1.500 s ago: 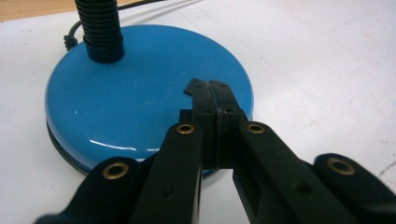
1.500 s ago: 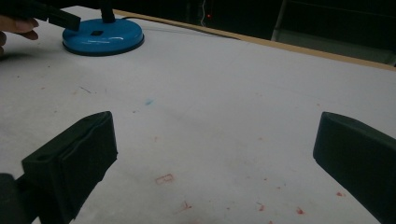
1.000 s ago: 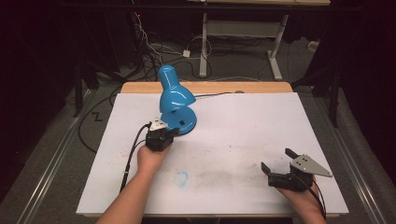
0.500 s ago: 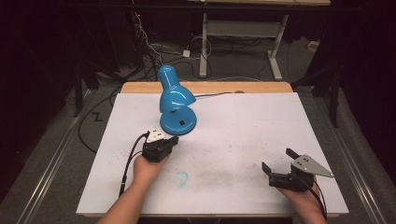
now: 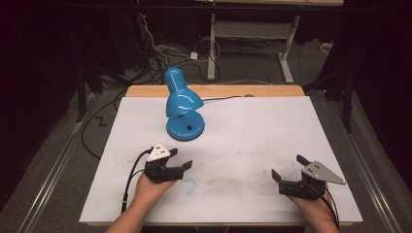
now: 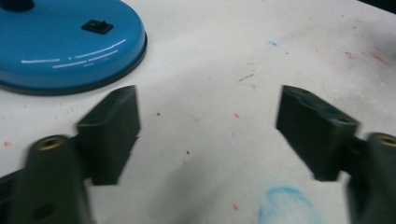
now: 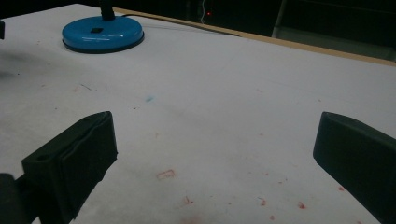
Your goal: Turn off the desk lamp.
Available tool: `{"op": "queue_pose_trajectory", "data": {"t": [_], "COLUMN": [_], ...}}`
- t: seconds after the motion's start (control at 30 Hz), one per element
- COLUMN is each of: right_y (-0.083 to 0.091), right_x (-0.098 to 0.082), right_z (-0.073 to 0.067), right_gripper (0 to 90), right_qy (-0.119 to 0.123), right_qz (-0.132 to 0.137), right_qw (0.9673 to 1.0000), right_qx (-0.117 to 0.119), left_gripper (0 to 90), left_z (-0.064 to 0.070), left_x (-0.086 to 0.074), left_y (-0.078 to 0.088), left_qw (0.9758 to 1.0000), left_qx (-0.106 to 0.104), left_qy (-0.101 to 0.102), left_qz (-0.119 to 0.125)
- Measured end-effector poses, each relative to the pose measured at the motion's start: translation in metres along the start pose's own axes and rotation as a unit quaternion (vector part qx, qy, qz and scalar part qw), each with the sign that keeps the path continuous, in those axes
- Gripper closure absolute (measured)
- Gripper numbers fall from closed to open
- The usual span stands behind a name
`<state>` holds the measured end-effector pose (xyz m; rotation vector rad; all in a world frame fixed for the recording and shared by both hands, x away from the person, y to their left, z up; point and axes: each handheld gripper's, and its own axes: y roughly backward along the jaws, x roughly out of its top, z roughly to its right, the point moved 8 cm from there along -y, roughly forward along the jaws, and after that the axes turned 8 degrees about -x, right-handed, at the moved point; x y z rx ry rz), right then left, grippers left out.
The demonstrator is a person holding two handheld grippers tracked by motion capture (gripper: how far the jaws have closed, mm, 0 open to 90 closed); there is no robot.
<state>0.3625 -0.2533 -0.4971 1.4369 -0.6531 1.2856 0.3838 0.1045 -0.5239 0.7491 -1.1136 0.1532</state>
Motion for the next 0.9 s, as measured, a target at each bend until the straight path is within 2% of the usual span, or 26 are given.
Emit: {"op": "queue_pose_trajectory", "data": {"t": [0.03,0.13,0.27,0.33,0.43,0.57,0.6,0.63,0.9], "right_y": [0.0,0.0,0.001,0.001,0.001,0.002,0.002,0.002,-0.001], "right_x": [0.0,0.0,0.0,0.0,-0.001,0.0,0.0,0.001,-0.003], "right_z": [-0.001,-0.001,-0.001,-0.002,-0.003,-0.004,-0.004,-0.005,-0.009], "right_gripper": [0.4,0.4,0.4,0.4,0.4,0.4,0.4,0.4,0.4], "right_qy": [-0.003,-0.001,-0.001,-0.005,-0.004,-0.013,-0.014,-0.012,-0.002], "right_qz": [-0.002,-0.001,0.0,-0.001,-0.002,0.0,0.0,0.001,-0.009], "right_qw": [1.0,1.0,1.0,1.0,1.0,0.9999,0.9999,0.9999,1.0], "right_qx": [0.0,0.0,0.0,0.0,0.001,0.004,0.005,0.005,0.004], "left_gripper": [15.4,9.4,0.0,0.0,0.0,0.0,0.0,0.0,0.0], "left_z": [0.001,0.003,0.002,0.002,0.006,0.006,0.006,0.005,0.001], "left_x": [-0.002,-0.007,-0.015,-0.018,-0.025,-0.034,-0.035,-0.034,-0.036], "left_y": [0.002,0.009,0.021,0.028,0.037,0.048,0.05,0.052,0.054], "left_qw": [1.0,0.9999,0.9999,0.9998,0.9998,0.9989,0.9992,0.9994,0.9989], "left_qx": [0.0,0.006,0.011,0.015,0.015,0.041,0.036,0.033,0.047], "left_qy": [0.001,-0.01,-0.009,-0.012,-0.015,-0.021,-0.016,-0.009,-0.008], "left_qz": [0.001,-0.008,-0.005,0.004,-0.001,0.001,0.0,0.003,0.001]}}
